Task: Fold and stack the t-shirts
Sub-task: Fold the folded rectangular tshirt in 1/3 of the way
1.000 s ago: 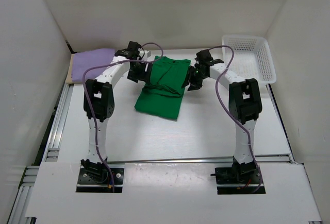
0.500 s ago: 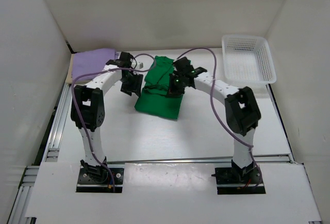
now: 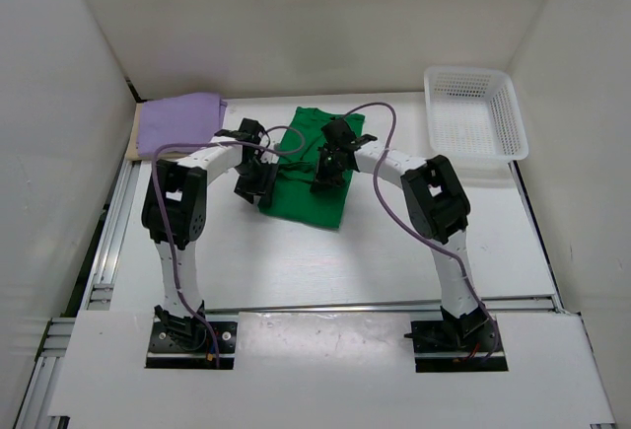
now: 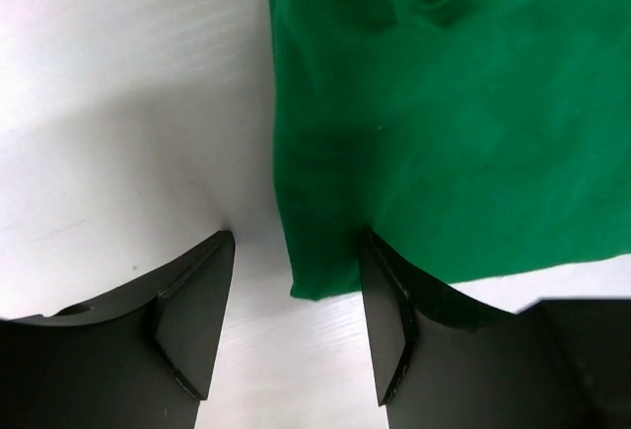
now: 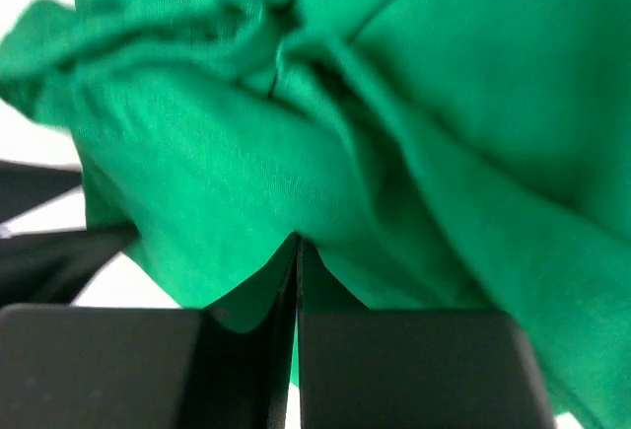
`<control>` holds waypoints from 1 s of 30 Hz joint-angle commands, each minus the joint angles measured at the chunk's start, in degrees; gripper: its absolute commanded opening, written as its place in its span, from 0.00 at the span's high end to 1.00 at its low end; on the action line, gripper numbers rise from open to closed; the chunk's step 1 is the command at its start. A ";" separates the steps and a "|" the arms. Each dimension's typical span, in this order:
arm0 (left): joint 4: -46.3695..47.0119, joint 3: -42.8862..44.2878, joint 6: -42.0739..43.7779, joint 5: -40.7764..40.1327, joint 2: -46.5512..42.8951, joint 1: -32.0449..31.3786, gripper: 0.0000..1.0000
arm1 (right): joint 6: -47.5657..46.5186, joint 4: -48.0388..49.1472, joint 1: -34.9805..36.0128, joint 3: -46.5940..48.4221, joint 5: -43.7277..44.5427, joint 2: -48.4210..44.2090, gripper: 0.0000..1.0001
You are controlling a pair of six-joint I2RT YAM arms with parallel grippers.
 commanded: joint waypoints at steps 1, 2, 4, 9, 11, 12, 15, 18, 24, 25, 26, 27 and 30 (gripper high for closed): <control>0.72 -0.62 0.21 -1.69 0.16 -0.67 0.36 | 3.86 1.99 -0.09 3.37 6.32 0.96 1.00; 1.25 -1.14 0.21 -1.70 0.16 -1.19 0.36 | 4.57 1.99 -0.09 3.37 8.08 0.97 1.00; 1.25 -1.15 0.21 -3.54 1.39 -1.73 0.42 | 5.71 1.99 -0.09 4.08 13.07 1.49 1.00; 1.25 -2.20 0.21 -4.25 1.92 -3.48 0.43 | 9.05 1.29 -0.09 8.72 23.36 2.63 1.00; 1.25 -2.20 0.21 -4.25 1.92 -3.48 0.43 | 9.93 -0.02 -0.09 11.09 26.01 4.03 1.00; 1.25 -2.20 0.21 -4.25 1.31 -4.01 0.43 | 9.94 -0.03 -0.09 13.54 27.24 4.57 1.00; 1.25 -2.20 0.21 -4.86 0.70 -4.01 0.42 | 9.94 -0.03 -0.71 17.69 30.85 6.15 0.99; 1.25 -2.73 0.21 -5.39 0.08 -4.01 0.41 | 7.74 -0.55 -1.32 23.31 31.48 8.09 0.99; 1.25 2.53 0.21 -10.21 -3.35 -6.29 0.38 | 3.96 -0.56 -3.07 16.78 26.47 0.04 0.99; 0.73 6.11 0.21 -11.01 -3.35 -6.91 0.38 | 3.96 -0.56 -3.08 14.12 25.86 -1.74 0.99; 0.72 7.97 0.21 -11.62 -3.35 -7.43 0.38 | 3.96 -0.03 -3.08 11.57 24.72 -3.50 0.99; 0.11 9.73 0.21 -12.15 -1.96 -8.05 0.38 | 3.96 -0.03 -3.60 9.20 22.01 -6.56 0.99; -1.55 14.93 0.21 -12.69 -0.28 -10.25 0.38 | 5.71 -0.03 -4.83 -0.73 17.96 -12.47 1.00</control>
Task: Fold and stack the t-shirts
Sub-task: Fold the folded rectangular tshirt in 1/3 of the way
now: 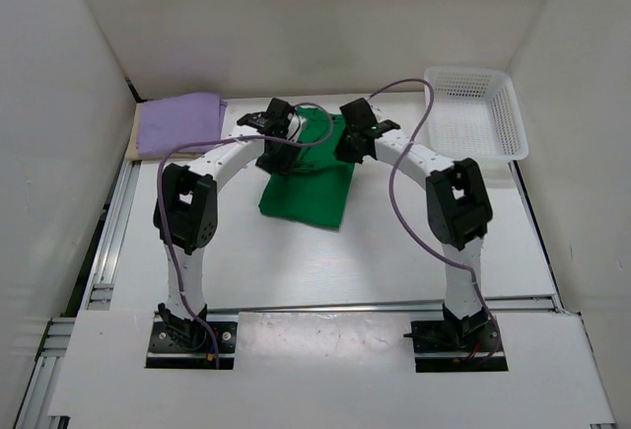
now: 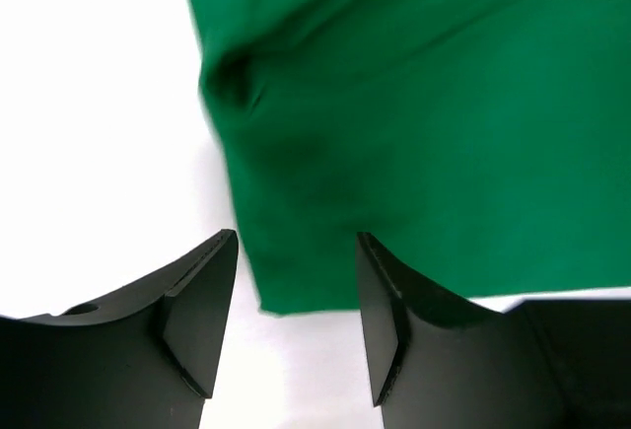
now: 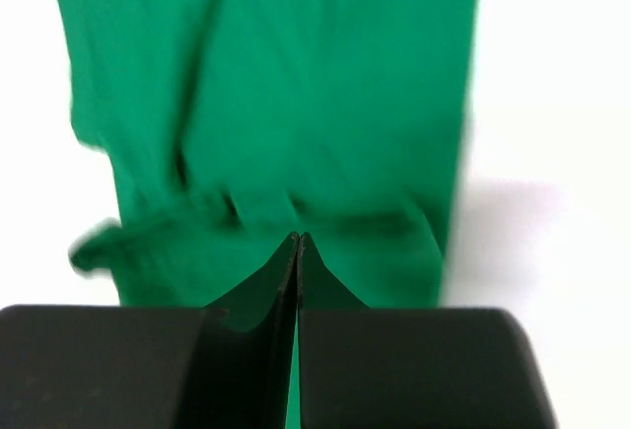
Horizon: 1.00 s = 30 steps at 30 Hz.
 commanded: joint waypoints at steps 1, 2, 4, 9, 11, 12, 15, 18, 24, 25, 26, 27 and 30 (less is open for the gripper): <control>-0.36 5.97 0.01 -2.08 -0.10 -2.58 0.41 | 1.60 -0.01 -0.95 -7.08 -6.38 -9.04 1.00; -0.88 5.98 0.01 -2.08 0.77 -3.37 0.41 | 1.62 2.43 -0.95 -12.51 -10.31 -11.49 1.00; -0.89 6.59 0.01 1.33 2.27 -4.07 0.42 | 2.14 5.08 -0.95 -18.07 -14.63 -13.70 1.00; -1.50 11.42 0.01 2.92 8.50 -4.08 0.54 | 6.79 10.88 0.19 -31.69 -23.35 -17.76 1.00; -2.03 14.41 0.01 2.92 11.14 -4.08 0.58 | 7.33 12.47 0.81 -34.34 -25.71 -18.64 1.00; -2.03 15.38 0.01 2.23 11.85 -4.08 0.58 | 7.94 13.34 0.81 -35.23 -26.77 -18.64 1.00; -2.03 20.12 0.01 0.30 15.10 -4.08 0.58 | 7.94 13.35 1.34 -35.24 -30.11 -16.18 1.00; -2.03 24.78 0.01 -2.07 16.95 -4.08 0.54 | 7.94 13.35 1.34 -36.38 -30.65 -15.65 1.00; 0.95 28.38 0.01 -3.14 18.18 -3.37 0.37 | 5.23 10.64 0.82 -39.45 -27.14 -15.65 1.00; 0.96 29.09 0.01 -3.14 18.71 -2.68 0.36 | 4.52 9.67 0.81 -39.45 -27.14 -15.65 1.00; 0.96 29.88 0.01 -4.36 20.19 -2.15 0.34 | 3.65 9.05 0.81 -38.58 -26.61 -15.65 1.00; 0.96 31.63 0.01 -5.33 21.16 -2.14 0.33 | 2.85 8.52 0.81 -38.05 -26.61 -15.65 1.00; 0.96 33.84 0.01 -11.04 23.28 -0.92 0.32 | 0.04 6.24 0.81 -36.55 -25.39 -16.69 1.00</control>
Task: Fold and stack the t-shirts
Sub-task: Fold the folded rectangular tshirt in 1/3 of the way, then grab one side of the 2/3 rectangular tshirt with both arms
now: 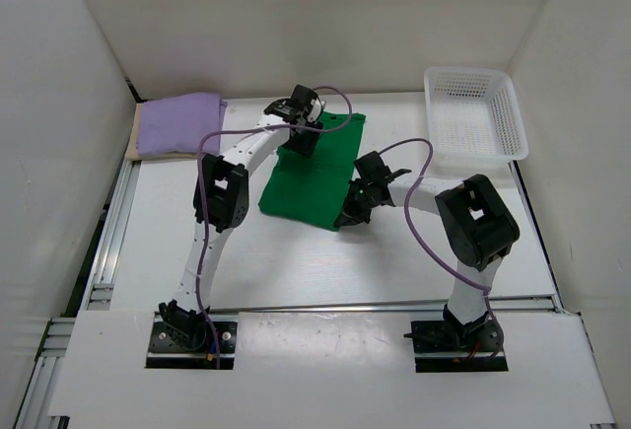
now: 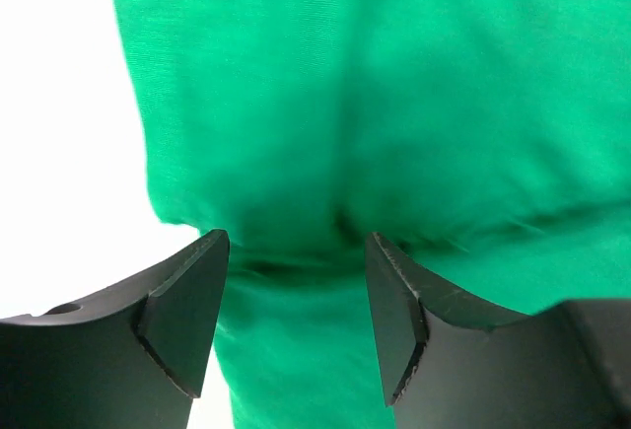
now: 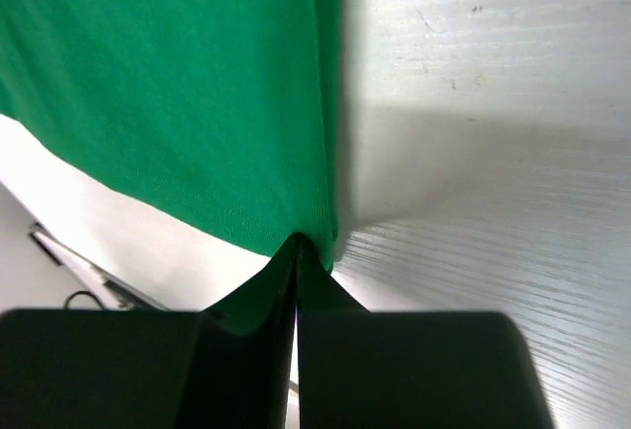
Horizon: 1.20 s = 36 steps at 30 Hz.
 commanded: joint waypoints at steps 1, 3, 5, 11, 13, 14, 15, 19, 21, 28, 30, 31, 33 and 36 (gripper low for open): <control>0.41 3.07 -0.03 -7.31 1.25 2.67 0.32 | -4.71 -4.45 -0.39 2.76 2.42 -1.55 1.00; 0.41 3.69 -0.03 -8.11 -1.71 4.60 0.32 | -6.46 -6.03 -0.39 3.47 2.95 -3.39 1.00; 0.41 3.17 -0.03 -6.19 -5.24 5.83 0.26 | -7.52 -7.70 -0.39 4.18 3.48 -5.32 0.98; 0.41 -14.12 -0.03 1.90 -23.60 8.65 0.18 | -9.02 -11.74 -0.39 5.41 3.48 -7.89 0.60; 0.41 -24.20 -0.03 4.19 -28.62 8.65 0.18 | -9.02 -12.37 -0.91 4.18 2.08 -7.89 0.52; -0.20 -27.05 -0.03 4.98 -29.76 8.65 0.18 | -8.32 -12.37 -0.92 2.96 0.51 -7.89 0.50; -1.07 -29.51 -0.03 7.25 -30.56 8.65 0.18 | -7.53 -11.15 -0.92 2.95 -0.55 -7.28 0.50; -3.89 -37.52 -0.03 14.82 -30.57 9.18 0.18 | -6.03 -8.77 -0.92 2.33 -3.81 -3.85 0.47; -3.89 -40.51 -0.03 17.97 -30.04 9.18 0.21 | -4.11 -6.76 -0.92 2.33 -3.81 -2.45 0.45; -3.37 -42.19 -0.03 19.40 -24.68 10.24 0.22 | -1.11 -2.00 -1.97 1.72 -9.08 2.30 0.45; -2.84 -42.19 -0.03 19.40 -23.80 10.85 0.22 | -1.11 -1.47 -1.97 1.72 -8.57 2.31 0.49; -2.84 -42.19 -0.03 20.10 -23.02 10.85 0.24 | -1.11 -1.47 -1.97 1.19 -8.04 2.31 0.50; -2.84 -41.58 -0.03 21.06 -22.31 10.85 0.28 | -0.58 -1.47 -1.97 1.19 -7.33 2.31 0.55; -2.84 -41.05 -0.03 23.00 -21.08 10.85 0.36 | -0.05 -1.47 -2.50 0.66 -7.86 2.92 0.63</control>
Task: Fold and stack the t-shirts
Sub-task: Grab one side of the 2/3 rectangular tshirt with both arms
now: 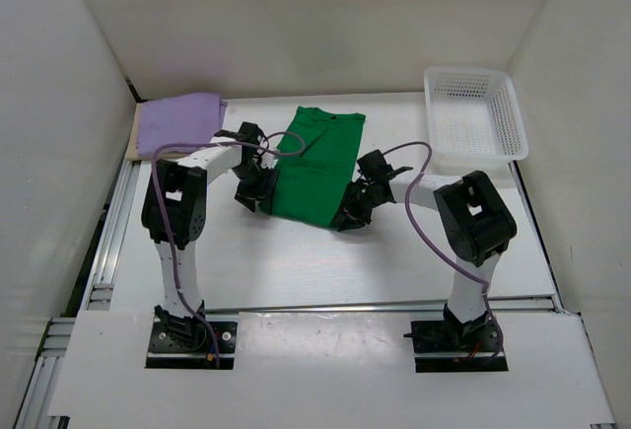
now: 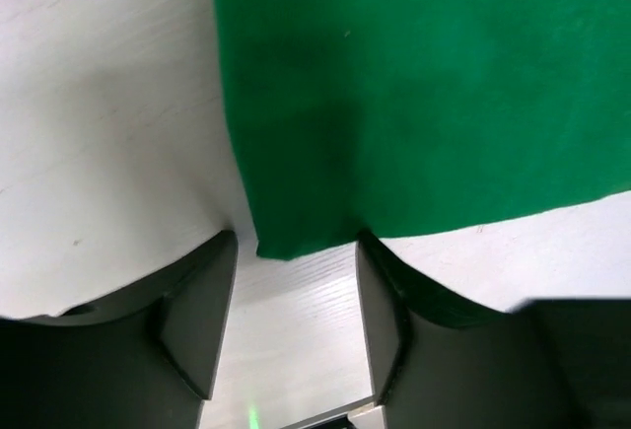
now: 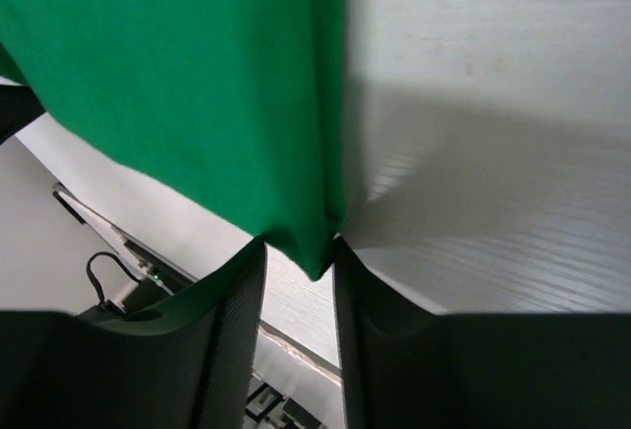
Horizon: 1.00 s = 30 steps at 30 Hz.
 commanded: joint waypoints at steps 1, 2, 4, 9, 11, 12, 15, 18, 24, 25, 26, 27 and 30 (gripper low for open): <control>1.20 2.09 0.16 3.70 1.13 0.03 0.39 | 0.97 0.83 -0.53 -0.72 -0.64 1.18 0.65; 1.20 2.10 0.16 4.31 1.65 0.03 0.43 | 0.97 0.83 -0.53 -0.72 -0.64 1.18 0.68; 1.20 2.62 0.16 4.93 1.66 0.03 0.54 | 0.97 0.83 -0.53 -0.72 -0.64 1.18 0.80; 0.68 3.15 0.16 4.93 2.19 0.56 0.90 | 0.97 0.83 -1.58 -0.19 -0.64 1.18 1.00; 0.68 2.46 0.16 4.93 2.19 0.56 0.90 | 0.36 0.83 -1.59 -0.19 -0.12 0.48 1.00; 0.68 1.84 0.16 4.93 0.45 0.56 0.90 | -0.69 0.22 -1.59 -0.19 -0.12 -0.57 1.00; 0.68 -2.54 0.16 3.54 -3.16 0.56 0.90 | -3.24 -2.58 -1.59 -0.72 0.93 -3.82 1.00; -1.16 -8.17 0.16 -0.58 -9.58 -0.49 0.90 | -6.66 -5.75 -0.89 -3.61 2.16 -9.09 1.00; -13.19 -14.50 0.16 -5.87 -21.70 -7.87 0.90 | -10.10 -13.66 2.37 -12.20 4.97 -24.64 1.00; -16.86 -15.03 0.16 -7.35 -24.50 -8.66 0.90 | -10.10 -14.63 3.85 -13.36 4.98 -29.19 1.00; -18.64 -15.04 0.16 -8.41 -25.84 -10.15 0.90 | -10.10 -15.77 4.38 -14.33 5.68 -31.41 1.00; -20.14 -16.34 0.16 -9.56 -27.16 -10.86 0.90 | -10.10 -16.92 4.91 -15.03 5.68 -33.43 1.00; -25.85 -17.15 0.16 -11.94 -32.78 -14.02 0.90 | -8.78 -20.96 7.37 -16.36 6.91 -40.64 1.00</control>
